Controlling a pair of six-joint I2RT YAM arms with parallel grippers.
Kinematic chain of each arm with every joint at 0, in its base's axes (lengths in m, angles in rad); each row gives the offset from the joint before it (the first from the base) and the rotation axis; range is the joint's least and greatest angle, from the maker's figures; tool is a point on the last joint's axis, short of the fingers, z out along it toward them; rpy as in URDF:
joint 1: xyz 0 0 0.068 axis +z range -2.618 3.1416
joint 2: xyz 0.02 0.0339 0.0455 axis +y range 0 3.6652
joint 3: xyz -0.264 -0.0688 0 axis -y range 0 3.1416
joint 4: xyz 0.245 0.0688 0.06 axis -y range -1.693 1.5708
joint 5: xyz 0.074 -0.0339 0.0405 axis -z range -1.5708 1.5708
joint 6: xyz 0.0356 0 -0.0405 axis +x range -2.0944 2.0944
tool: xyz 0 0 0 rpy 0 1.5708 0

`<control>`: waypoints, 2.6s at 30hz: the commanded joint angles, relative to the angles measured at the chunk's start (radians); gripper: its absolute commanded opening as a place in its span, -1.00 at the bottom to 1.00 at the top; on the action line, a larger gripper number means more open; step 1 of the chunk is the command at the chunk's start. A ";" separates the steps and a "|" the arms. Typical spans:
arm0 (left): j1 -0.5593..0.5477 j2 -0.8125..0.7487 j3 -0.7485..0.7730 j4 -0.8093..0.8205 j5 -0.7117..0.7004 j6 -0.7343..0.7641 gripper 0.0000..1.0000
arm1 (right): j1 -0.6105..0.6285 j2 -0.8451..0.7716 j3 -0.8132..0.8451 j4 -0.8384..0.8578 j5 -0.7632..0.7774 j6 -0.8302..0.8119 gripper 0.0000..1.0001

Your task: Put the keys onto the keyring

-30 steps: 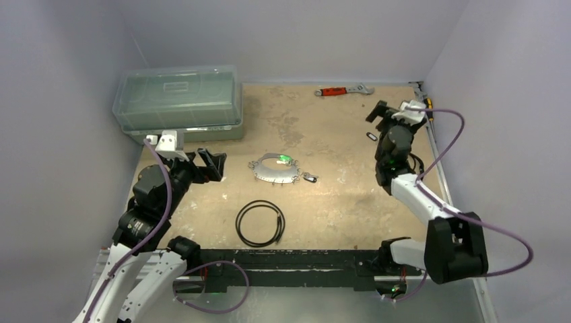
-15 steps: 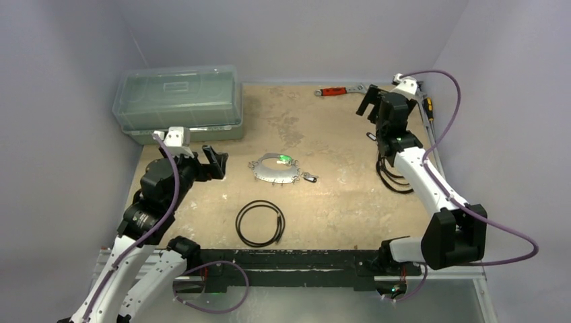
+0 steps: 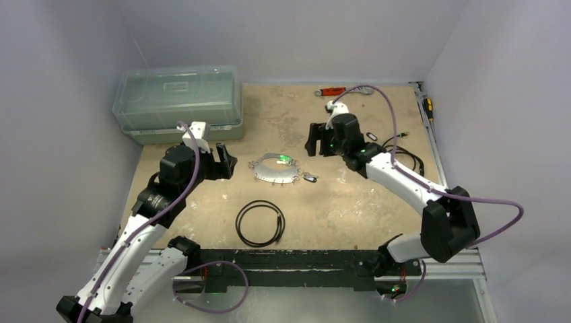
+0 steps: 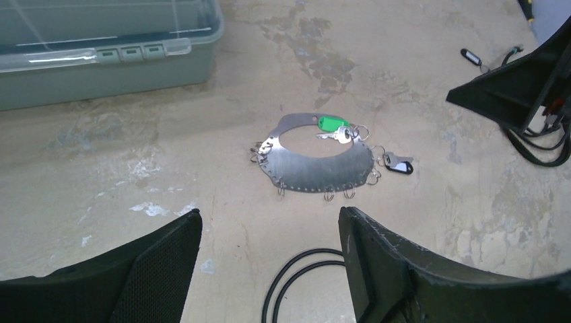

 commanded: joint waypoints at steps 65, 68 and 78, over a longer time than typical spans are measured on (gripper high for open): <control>0.006 0.100 0.000 0.027 0.117 0.020 0.28 | 0.282 0.330 0.034 0.091 -0.271 -0.072 0.16; 0.006 0.100 -0.001 0.026 0.117 0.020 0.27 | 0.282 0.323 0.025 0.075 -0.242 -0.095 0.20; 0.006 0.096 0.000 0.027 0.119 0.021 0.27 | 0.280 0.195 -0.067 0.087 -0.131 -0.114 0.21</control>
